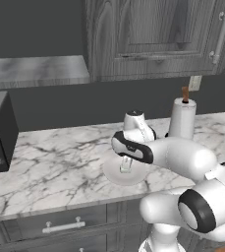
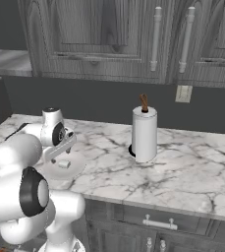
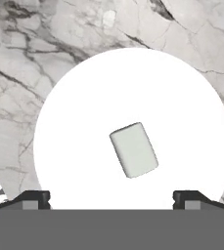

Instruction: Pick up the marshmallow and place it in the cup of hot chocolate on the dining counter.

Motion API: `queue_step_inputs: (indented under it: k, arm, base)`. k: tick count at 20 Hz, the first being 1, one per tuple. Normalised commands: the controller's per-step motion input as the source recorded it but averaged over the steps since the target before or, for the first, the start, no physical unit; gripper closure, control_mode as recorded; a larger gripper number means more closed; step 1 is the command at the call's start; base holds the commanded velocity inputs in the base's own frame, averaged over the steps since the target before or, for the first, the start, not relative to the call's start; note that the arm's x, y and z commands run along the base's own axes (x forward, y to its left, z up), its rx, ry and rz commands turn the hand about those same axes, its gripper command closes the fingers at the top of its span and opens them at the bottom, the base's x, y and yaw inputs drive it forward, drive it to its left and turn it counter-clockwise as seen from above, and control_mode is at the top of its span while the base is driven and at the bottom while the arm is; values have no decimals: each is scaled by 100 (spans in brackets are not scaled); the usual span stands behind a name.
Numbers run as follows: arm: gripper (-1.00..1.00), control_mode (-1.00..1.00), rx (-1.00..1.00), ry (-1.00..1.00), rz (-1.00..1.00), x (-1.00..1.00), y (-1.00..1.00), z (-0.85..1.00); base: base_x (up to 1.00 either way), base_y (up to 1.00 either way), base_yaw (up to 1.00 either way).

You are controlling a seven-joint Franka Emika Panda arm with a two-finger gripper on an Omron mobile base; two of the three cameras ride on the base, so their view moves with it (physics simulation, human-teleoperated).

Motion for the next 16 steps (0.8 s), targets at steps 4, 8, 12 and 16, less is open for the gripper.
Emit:
queue_step_inputs:
  k: [4,8,12,16]
  arm:
    - [-100,-100,0,0,6,16,3,-23]
    - [-100,-100,0,0,7,9,4,-25]
    - [-100,-100,0,0,7,11,2,-22]
    - [-100,-100,0,0,7,12,1,-18]
  base:
    - [0,0,0]
    - [0,0,0]
    - [0,0,0]
    - [0,0,0]
